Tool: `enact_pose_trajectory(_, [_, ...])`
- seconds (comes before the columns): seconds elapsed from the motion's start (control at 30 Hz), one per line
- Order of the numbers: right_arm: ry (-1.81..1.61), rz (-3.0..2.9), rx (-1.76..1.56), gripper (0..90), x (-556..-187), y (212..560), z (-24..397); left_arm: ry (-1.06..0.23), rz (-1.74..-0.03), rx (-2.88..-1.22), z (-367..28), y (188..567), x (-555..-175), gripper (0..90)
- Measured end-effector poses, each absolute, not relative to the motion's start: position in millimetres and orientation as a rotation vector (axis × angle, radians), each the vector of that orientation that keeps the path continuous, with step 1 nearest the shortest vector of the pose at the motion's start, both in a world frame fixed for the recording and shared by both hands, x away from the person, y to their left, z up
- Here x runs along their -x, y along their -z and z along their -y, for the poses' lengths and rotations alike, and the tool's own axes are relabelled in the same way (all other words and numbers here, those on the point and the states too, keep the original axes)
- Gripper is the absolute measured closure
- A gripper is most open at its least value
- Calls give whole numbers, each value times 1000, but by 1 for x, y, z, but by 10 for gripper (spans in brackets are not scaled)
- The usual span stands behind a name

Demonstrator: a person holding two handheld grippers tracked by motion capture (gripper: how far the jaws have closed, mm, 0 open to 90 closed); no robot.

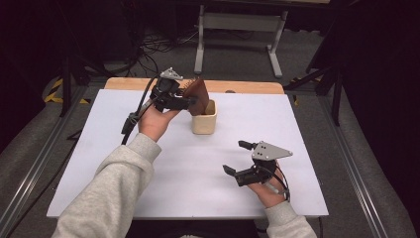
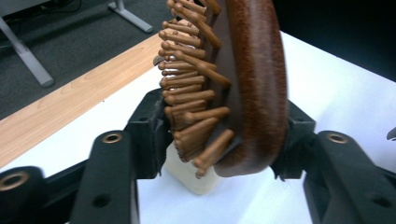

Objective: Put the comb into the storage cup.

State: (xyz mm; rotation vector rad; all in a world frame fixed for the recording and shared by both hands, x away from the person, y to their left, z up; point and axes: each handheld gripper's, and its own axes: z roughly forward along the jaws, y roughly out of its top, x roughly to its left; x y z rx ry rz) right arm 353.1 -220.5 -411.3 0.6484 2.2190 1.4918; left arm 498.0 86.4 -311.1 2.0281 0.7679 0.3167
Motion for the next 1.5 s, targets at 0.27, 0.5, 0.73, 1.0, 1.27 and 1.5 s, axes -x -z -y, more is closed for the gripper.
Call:
enact_pose_trajectory(0.27, [-1506, -2215, -647, 35, -353, 411, 221, -414, -767, -2017, -92, 310, -495, 86])
enact_pose_trajectory(0.5, [-1519, -2205, -642, 35, -358, 409, 222, -491, -775, -1987, -108, 304, -484, 4])
enact_pose_trajectory(0.73, [-1533, -2193, -649, 34, -360, 404, 225, -498, -703, -1935, -127, 294, -461, 1])
enact_pose_trajectory(1.0, [-1533, -2179, -653, 33, -360, 400, 228, -519, -622, -1891, -146, 290, -435, 2])
enact_pose_trajectory(1.27, [-1530, -2169, -657, 33, -359, 397, 232, -528, -597, -1857, -165, 299, -410, 2])
enact_pose_trajectory(1.5, [-1522, -2173, -638, 35, -358, 395, 234, -519, -608, -1839, -184, 312, -393, 2])
